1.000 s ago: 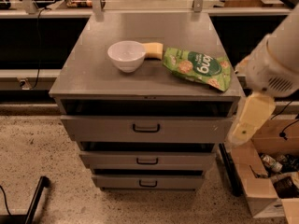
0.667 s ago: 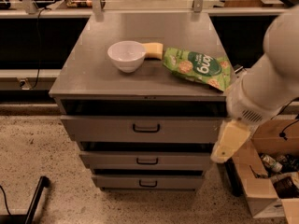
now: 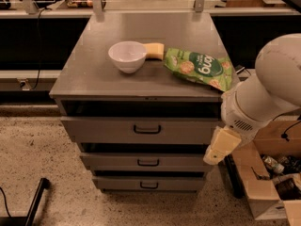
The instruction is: Open top drawer
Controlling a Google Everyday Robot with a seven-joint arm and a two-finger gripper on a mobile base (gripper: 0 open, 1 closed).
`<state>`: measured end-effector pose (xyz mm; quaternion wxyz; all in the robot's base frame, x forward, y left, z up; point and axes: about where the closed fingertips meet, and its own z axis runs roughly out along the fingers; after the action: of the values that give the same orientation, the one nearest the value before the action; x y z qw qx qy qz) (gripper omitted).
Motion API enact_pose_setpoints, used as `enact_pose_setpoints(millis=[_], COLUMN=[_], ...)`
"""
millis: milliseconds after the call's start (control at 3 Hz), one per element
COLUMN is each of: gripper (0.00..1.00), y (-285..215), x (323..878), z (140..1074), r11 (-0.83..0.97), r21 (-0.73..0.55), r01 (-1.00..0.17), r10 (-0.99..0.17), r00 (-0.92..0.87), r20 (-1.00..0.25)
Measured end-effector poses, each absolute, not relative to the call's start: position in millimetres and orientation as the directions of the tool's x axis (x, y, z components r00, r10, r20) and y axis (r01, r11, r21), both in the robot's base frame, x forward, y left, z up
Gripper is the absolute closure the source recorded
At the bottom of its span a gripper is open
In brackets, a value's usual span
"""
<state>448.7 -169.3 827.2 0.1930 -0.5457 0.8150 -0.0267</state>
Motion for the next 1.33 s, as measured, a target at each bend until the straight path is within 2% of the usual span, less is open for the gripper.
enact_pose_setpoints(millis=[667, 1333], gripper=[0.00, 0.00], y=[-167, -156], x=[452, 458], z=[823, 783], r11=[0.421, 0.436], r21=[-0.288, -0.410], r01=[-0.860, -0.801], r10=[-0.891, -0.887], r00=[-0.332, -0.304], r20=[-0.309, -0.349])
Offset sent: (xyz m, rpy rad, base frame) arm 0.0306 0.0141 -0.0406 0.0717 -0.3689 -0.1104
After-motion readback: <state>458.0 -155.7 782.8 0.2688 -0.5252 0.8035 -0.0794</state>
